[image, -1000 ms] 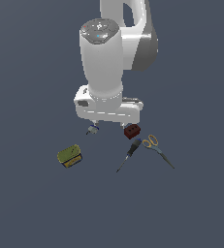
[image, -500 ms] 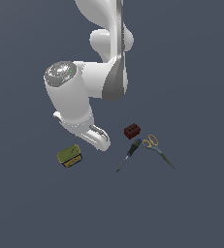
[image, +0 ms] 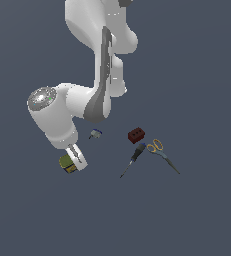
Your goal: Pick up a designated object from a clutter of objects.
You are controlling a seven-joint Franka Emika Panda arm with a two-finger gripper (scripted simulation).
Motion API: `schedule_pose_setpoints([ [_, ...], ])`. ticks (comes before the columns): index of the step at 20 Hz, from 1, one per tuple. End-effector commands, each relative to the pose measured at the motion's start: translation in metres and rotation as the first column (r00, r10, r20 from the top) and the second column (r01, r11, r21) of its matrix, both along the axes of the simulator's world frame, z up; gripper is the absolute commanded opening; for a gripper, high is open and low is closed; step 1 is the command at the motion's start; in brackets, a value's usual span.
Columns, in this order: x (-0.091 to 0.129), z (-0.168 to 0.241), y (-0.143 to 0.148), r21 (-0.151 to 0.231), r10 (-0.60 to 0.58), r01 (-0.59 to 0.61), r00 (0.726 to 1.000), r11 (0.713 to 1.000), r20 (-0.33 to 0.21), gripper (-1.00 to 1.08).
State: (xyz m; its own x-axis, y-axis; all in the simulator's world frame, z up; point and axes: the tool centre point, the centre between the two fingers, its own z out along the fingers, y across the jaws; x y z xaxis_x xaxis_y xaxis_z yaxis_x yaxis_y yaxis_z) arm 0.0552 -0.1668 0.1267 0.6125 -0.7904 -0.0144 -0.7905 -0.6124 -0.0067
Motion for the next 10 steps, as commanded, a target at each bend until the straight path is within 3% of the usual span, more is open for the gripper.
schedule_pose_setpoints([
  [1, 0.000, -0.008, -0.011, -0.007, -0.050, 0.050, 0.999, 0.999, 0.002, 1.00],
  [10, -0.001, -0.018, -0.023, -0.014, -0.098, 0.098, 0.995, 0.995, 0.002, 1.00],
])
